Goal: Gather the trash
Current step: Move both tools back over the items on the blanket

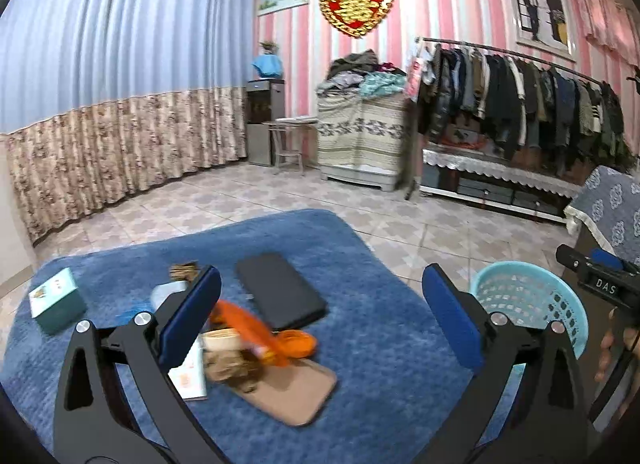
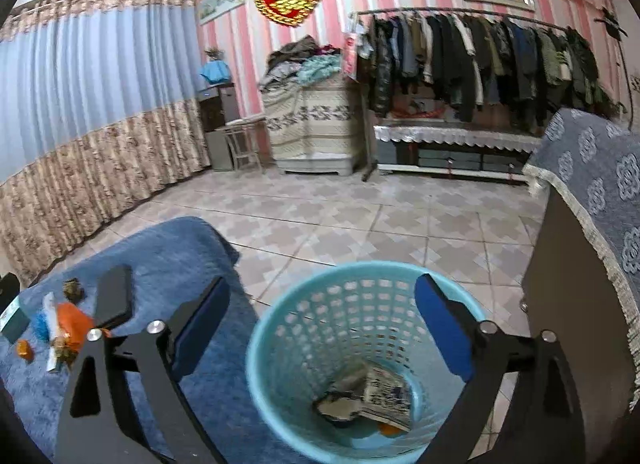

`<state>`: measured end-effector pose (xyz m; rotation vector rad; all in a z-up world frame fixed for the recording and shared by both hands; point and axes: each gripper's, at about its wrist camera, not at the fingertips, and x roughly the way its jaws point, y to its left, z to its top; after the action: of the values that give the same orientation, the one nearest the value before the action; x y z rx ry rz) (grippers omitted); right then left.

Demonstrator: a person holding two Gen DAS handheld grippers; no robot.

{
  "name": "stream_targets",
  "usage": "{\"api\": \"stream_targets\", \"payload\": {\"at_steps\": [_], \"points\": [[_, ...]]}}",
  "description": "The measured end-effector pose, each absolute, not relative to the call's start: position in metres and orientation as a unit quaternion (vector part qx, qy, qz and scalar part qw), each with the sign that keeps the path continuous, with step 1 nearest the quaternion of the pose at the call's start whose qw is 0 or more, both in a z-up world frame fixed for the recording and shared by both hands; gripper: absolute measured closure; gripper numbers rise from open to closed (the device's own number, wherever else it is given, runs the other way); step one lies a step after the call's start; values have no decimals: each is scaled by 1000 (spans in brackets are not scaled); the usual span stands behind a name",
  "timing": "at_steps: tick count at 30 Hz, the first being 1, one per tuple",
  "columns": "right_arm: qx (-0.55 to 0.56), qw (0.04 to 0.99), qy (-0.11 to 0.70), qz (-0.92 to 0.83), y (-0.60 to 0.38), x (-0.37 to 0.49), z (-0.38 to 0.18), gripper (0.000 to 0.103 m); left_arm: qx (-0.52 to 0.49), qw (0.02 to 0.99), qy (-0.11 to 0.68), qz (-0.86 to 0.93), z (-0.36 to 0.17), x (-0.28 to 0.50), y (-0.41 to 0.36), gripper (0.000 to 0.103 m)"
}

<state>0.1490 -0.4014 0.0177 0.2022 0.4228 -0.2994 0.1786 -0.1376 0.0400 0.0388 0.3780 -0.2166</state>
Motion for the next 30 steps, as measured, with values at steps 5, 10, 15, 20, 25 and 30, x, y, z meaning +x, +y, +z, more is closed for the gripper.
{"api": "stream_targets", "payload": {"at_steps": [5, 10, 15, 20, 25, 30], "points": [[74, 969, 209, -112, -359, 158, 24, 8, 25, 981, 179, -73, 44, 165, -100, 6], [40, 974, 208, -76, -310, 164, 25, 7, 14, 982, 182, -42, 43, 158, -60, 6], [32, 976, 211, -38, -279, 171, 24, 6, 4, 981, 192, -10, 33, 154, -25, 6], [21, 978, 206, 1, -250, 183, 33, 6, 0, 980, 200, 18, 28, 154, 4, 6], [6, 977, 210, 26, -227, 200, 43, 6, -3, 980, 197, 39, 31, 152, 27, 6], [-3, 976, 213, 34, -216, 211, 37, 6, -8, 977, 201, 63, 28, 153, 49, 6]]}}
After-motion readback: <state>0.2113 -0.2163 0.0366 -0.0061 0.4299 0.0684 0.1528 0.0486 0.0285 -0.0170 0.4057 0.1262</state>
